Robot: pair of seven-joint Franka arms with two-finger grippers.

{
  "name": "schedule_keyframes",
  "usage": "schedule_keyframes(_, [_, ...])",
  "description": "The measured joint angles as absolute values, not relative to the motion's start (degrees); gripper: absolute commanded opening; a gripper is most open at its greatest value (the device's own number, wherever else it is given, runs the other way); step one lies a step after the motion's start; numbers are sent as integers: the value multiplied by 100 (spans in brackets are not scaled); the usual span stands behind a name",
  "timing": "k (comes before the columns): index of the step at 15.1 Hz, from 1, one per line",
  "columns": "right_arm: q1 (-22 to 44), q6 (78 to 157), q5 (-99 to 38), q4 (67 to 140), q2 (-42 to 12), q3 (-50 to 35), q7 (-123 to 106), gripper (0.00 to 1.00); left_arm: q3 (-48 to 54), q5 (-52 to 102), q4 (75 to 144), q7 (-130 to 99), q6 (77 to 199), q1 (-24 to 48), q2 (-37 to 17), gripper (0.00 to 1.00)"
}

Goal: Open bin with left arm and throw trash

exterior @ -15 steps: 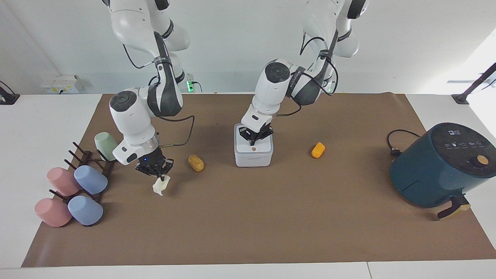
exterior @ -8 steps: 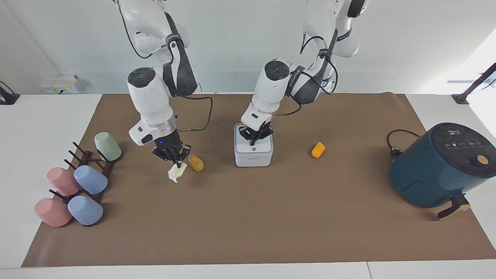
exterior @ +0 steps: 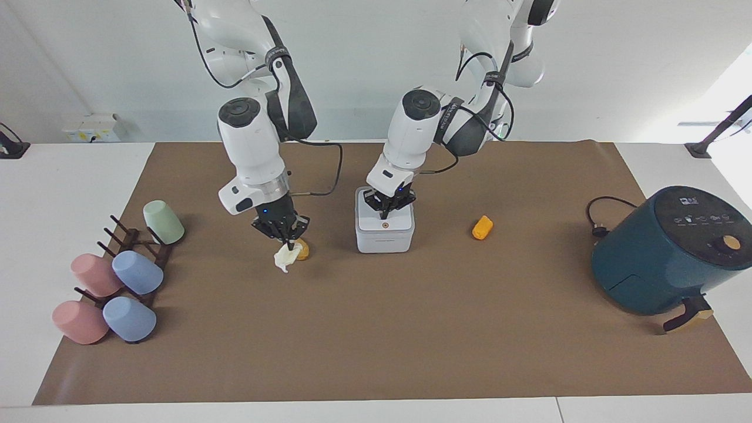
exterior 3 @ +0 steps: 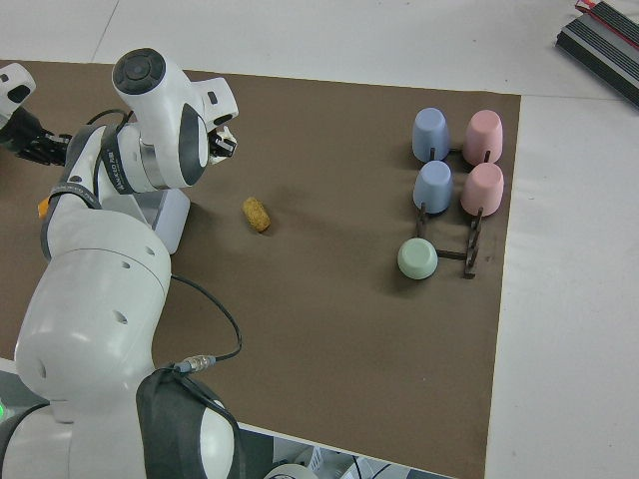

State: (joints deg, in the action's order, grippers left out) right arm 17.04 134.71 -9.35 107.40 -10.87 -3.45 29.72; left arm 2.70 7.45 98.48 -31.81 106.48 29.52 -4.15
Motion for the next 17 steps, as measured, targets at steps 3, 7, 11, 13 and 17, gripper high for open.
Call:
schedule_keyframes(3, [2127,13779,-1052,10681,-1118,-472,3945,0,230,745,9888,-1918,9903,2273,87,0])
schedule_keyframes(7, [2759,13942,-1085,10682,-1140,-488,5039,0,191,743,10390,328,9949,1410,234,100])
schedule_keyframes(11, [2923,13915,-1429,10780,-1179,-487,5093,0,177,495,11042,1704,10707,1009,178,100])
schedule_keyframes(13, [2971,13746,-1454,10843,-1179,-487,5183,0,218,446,11256,1999,11076,1016,-16,100])
schedule_keyframes(17, [2989,13467,-1455,10843,-1163,-485,5301,100,292,302,11613,2672,11845,1035,-601,100])
